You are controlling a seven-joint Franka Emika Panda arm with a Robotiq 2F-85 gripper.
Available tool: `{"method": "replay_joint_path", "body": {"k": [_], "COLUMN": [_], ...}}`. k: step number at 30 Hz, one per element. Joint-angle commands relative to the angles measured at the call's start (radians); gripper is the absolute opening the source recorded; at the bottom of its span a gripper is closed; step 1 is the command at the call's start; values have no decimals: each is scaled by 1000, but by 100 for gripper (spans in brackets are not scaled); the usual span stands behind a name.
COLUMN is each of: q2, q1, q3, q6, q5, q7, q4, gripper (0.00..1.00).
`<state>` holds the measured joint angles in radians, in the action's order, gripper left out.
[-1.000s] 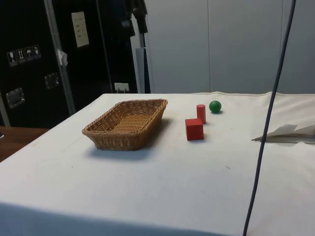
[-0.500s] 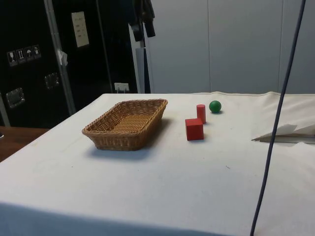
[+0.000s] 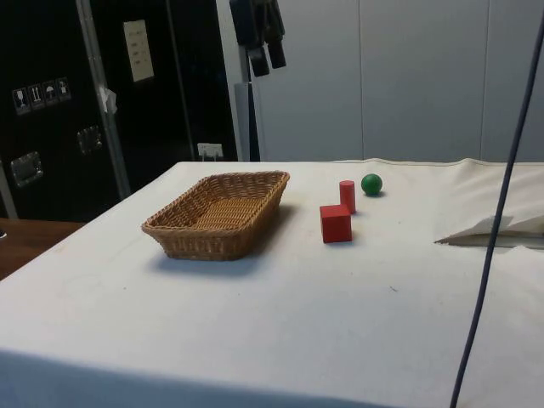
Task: Pick up the object to the left of the cylinder and place it into the basket.
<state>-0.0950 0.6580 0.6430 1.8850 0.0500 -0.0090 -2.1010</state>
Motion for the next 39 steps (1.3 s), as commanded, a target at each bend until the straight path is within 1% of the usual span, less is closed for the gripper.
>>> {"method": "replay_joint_path", "body": {"k": [1,2,3,4,10,11,12,19,20,21,22,30,31,32,37,38,39], "q2": [-38,-7,-45,-59,-101,-77,-109,-170,-183,-173,-190,-233,-226,-241,-254,-261,-261], "q1": [-1,0,-2,-3,-4,0,-4,-8,-7,-2,-7,-12,-6,-13,-16,-19,-19], "q3": [-7,-1,-9,-11,-14,-7,-15,-18,-19,-12,-19,-23,-17,-24,-26,-27,-27], "q6": [20,2,21,22,27,8,27,36,47,28,52,117,105,130,163,180,180], "q5": [32,5,36,45,72,50,78,120,128,113,133,178,165,188,210,220,220], "q7": [23,3,25,30,42,23,44,62,67,54,70,93,82,98,108,113,113], "q4": [-36,-8,-42,-55,-94,-73,-101,-154,-167,-157,-173,-231,-225,-240,-261,-274,-274], "gripper": [100,100,100,100,100,100,100,100,100,100,100,100,100,100,100,100,100]}}
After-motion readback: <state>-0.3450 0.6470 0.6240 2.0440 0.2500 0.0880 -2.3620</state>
